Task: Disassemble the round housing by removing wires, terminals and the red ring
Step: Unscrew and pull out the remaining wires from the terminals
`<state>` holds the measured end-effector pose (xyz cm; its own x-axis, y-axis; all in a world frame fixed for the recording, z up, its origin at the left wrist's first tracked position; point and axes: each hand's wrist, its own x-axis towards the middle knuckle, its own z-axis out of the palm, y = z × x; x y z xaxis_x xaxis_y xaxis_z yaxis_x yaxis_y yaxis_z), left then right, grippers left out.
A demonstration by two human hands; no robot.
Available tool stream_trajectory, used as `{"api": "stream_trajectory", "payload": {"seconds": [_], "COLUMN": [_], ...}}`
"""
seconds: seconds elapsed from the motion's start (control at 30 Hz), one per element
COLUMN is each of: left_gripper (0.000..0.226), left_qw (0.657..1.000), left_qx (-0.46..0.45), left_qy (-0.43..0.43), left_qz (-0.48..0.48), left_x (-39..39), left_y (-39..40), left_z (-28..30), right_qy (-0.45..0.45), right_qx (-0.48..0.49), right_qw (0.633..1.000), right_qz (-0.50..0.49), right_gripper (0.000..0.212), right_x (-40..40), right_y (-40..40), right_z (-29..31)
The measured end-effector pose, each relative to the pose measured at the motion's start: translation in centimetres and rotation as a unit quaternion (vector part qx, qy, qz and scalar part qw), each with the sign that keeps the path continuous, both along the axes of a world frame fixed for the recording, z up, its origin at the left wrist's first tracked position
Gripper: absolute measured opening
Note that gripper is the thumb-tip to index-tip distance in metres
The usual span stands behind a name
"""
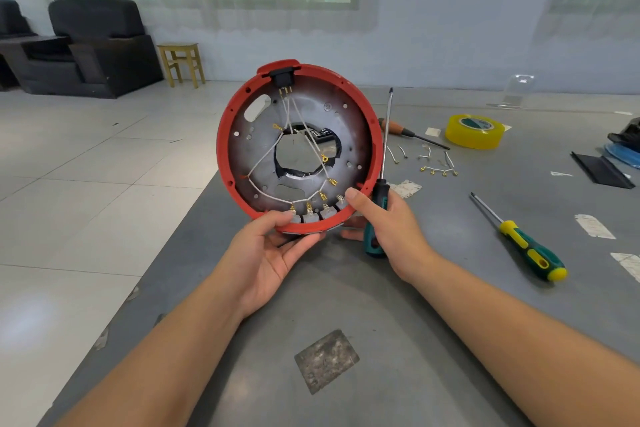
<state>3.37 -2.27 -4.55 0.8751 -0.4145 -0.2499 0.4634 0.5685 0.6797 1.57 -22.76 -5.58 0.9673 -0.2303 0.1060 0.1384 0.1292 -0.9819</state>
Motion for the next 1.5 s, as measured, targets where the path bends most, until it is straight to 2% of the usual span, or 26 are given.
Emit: {"api": "stream_trajectory", "payload": {"seconds": [0.2,0.33,0.43,0.67,0.83,0.93,1.07,1.2,1.5], "left_gripper": [0.051,0.049,0.040,0.042,0.039,0.040,0.042,0.042,0.047], "left_qw": [0.998,0.997,0.997,0.996,0.996,0.995,0.992,0.990,0.985], "left_qx": [0.059,0.068,0.077,0.078,0.072,0.064,0.065,0.060,0.065], "left_qy": [-0.024,-0.027,-0.023,-0.028,-0.037,-0.044,-0.055,-0.057,-0.072], "left_qz": [-0.023,-0.009,-0.001,0.016,0.045,0.061,0.096,0.114,0.142], "left_x": [0.5,0.9,1.1,1.1,1.5,1.6,1.8,2.0,2.8], "left_y": [0.5,1.5,1.6,1.2,1.5,1.6,1.8,2.1,2.6], "left_z": [0.0,0.2,0.0,-0.5,-0.7,-0.7,-0.6,-0.8,-1.2], "right_qy": [-0.006,0.002,0.004,0.017,0.008,0.014,0.048,0.038,-0.016], "right_qx": [0.035,0.025,0.016,-0.004,0.025,0.017,-0.025,-0.038,-0.141], "right_qw": [0.999,0.999,1.000,1.000,0.999,0.999,0.998,0.999,0.989], "right_qz": [-0.008,-0.019,-0.019,-0.012,0.041,0.035,-0.036,-0.005,0.047], "right_gripper": [0.052,0.048,0.045,0.049,0.053,0.042,0.033,0.011,0.025], "right_x": [0.3,0.5,0.6,0.6,0.3,0.0,-0.1,-0.7,-4.7], "right_y": [-0.7,-1.1,-1.0,-1.1,-0.9,-0.9,-0.9,-0.9,-2.6], "right_z": [-0.5,-0.7,-0.7,-0.7,-0.6,-0.5,-0.6,-0.4,-0.7]}}
